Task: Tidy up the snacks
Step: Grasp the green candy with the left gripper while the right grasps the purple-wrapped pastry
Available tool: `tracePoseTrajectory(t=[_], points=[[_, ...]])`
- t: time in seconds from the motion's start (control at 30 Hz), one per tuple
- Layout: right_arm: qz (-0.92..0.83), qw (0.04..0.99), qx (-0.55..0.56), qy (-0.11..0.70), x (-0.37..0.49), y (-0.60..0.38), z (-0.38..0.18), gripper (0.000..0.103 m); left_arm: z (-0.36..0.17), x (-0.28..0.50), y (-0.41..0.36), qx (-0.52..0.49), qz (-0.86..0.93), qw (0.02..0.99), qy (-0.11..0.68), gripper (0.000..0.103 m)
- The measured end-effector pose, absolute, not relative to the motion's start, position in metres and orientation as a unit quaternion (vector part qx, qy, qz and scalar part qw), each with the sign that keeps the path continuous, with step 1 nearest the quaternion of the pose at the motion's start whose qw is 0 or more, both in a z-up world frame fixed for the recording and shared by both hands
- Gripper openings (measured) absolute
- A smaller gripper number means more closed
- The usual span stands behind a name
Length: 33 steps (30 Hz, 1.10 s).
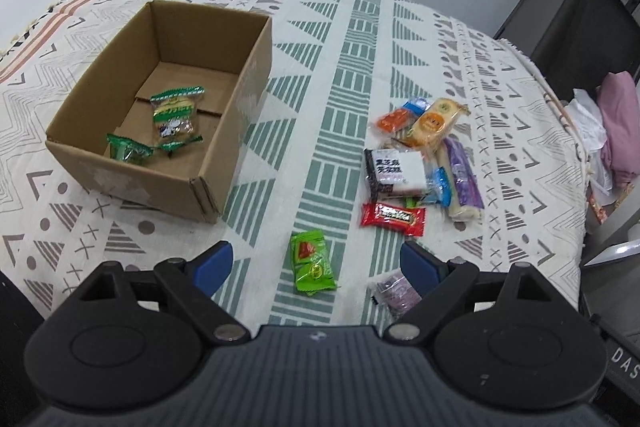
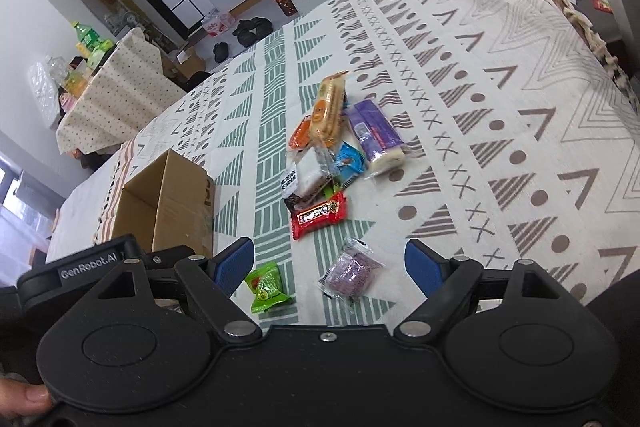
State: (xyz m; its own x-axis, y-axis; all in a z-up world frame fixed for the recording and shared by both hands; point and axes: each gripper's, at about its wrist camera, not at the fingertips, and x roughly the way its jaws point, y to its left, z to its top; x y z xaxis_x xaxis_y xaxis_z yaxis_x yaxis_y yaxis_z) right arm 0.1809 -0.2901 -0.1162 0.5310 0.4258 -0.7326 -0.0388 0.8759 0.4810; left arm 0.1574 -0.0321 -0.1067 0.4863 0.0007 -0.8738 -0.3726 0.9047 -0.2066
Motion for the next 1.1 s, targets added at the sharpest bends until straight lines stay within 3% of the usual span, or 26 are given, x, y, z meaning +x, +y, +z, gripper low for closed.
tracePoseTrajectory(t=[0.3, 0.63, 0.97, 1.1], points=[[0.133, 0.827, 0.240, 0.490, 0.187, -0.285, -0.142, 0.081, -0.136, 0.164, -0.022, -0.199, 0.126, 0.825, 0.514, 0.087], [0.113, 0.787, 0.280, 0.538, 0.205, -0.272, -0.184, 0.053, -0.168, 0.191, -0.024, -0.201, 0.103, 0.807, 0.546, 0.069], [0.097, 0.770, 0.275, 0.567, 0.224, -0.261, -0.208, 0.051, -0.200, 0.209, -0.028, -0.205, 0.097, 0.786, 0.575, 0.062], [0.097, 0.767, 0.264, 0.577, 0.229, -0.252, -0.215, 0.051, -0.209, 0.211, -0.027, -0.211, 0.095, 0.781, 0.581, 0.051]])
